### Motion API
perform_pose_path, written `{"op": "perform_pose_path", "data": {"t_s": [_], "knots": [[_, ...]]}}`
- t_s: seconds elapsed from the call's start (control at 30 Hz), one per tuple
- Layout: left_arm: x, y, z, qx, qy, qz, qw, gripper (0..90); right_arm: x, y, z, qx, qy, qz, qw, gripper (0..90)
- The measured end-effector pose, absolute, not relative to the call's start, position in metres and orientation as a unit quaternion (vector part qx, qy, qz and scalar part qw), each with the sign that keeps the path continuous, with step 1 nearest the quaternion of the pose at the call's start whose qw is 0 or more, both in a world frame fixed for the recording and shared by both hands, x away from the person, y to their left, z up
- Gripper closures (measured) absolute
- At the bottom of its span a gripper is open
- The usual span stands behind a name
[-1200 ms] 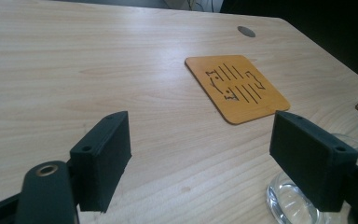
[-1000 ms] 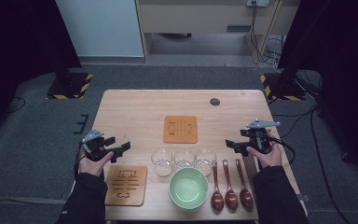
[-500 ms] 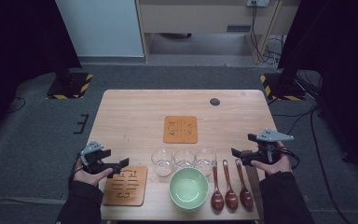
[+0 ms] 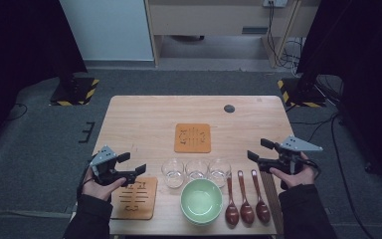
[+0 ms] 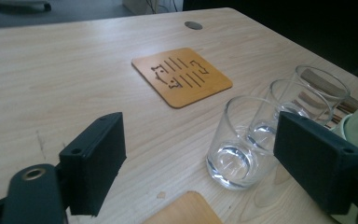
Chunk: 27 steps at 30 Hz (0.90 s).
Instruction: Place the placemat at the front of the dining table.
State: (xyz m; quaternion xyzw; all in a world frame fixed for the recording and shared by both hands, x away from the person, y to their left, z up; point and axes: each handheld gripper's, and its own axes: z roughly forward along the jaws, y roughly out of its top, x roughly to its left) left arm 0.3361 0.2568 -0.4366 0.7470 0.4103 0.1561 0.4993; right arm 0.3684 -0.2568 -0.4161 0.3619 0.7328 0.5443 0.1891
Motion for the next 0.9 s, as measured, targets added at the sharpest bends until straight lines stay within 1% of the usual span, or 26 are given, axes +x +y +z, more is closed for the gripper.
{"op": "perform_pose_path", "data": {"t_s": [0.17,0.4,0.67,0.9], "knots": [[0.337,0.243,-0.425,0.745,0.396,0.161,0.512,18.9,0.368,-0.257,-0.410,0.357,0.736,0.546,0.181,30.7],[0.336,0.213,-0.407,0.754,0.364,0.158,0.524,23.1,0.369,-0.247,-0.401,0.341,0.741,0.549,0.182,31.2],[0.334,0.169,-0.404,0.785,0.321,0.136,0.513,29.2,0.365,-0.226,-0.394,0.310,0.759,0.549,0.161,33.9],[0.329,0.147,-0.409,0.811,0.287,0.121,0.495,33.4,0.361,-0.212,-0.389,0.294,0.764,0.555,0.146,34.4]]}}
